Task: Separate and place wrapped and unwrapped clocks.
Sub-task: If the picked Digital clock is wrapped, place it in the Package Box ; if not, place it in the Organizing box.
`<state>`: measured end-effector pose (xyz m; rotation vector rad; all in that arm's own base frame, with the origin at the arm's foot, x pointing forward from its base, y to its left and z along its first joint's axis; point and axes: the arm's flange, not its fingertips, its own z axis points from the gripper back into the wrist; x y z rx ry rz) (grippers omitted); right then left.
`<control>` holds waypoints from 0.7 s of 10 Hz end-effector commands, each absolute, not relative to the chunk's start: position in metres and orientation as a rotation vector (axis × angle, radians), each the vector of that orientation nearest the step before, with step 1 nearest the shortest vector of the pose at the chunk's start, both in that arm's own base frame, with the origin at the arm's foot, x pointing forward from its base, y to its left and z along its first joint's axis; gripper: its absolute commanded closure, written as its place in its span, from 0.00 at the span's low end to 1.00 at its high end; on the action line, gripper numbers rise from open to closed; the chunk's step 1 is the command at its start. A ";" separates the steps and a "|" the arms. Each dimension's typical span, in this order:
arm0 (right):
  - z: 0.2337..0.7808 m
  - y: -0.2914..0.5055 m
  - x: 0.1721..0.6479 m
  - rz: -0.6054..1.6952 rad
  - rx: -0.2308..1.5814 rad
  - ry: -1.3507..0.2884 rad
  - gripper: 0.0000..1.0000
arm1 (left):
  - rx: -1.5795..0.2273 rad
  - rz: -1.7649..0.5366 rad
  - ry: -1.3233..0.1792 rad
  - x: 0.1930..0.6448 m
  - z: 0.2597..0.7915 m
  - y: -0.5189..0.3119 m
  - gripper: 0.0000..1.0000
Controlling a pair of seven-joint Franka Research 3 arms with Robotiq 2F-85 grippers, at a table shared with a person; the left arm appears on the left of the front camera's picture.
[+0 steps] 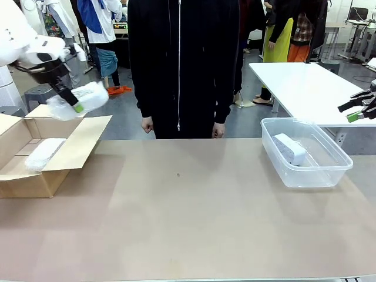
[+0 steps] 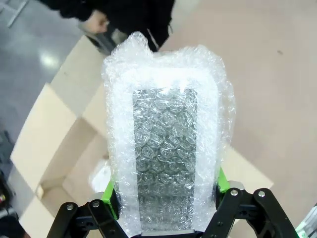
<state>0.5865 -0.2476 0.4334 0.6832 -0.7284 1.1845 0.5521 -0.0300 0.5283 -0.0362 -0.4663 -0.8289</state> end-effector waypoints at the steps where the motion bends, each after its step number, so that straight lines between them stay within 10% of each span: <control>1: 0.433 -0.246 0.586 1.183 0.682 -0.731 0.00 | -0.017 -0.691 -0.488 0.536 0.526 -0.002 0.18; 7: 0.433 -0.246 0.586 1.183 0.682 -0.731 0.00 | -0.152 -0.495 -0.310 0.571 0.459 0.090 0.18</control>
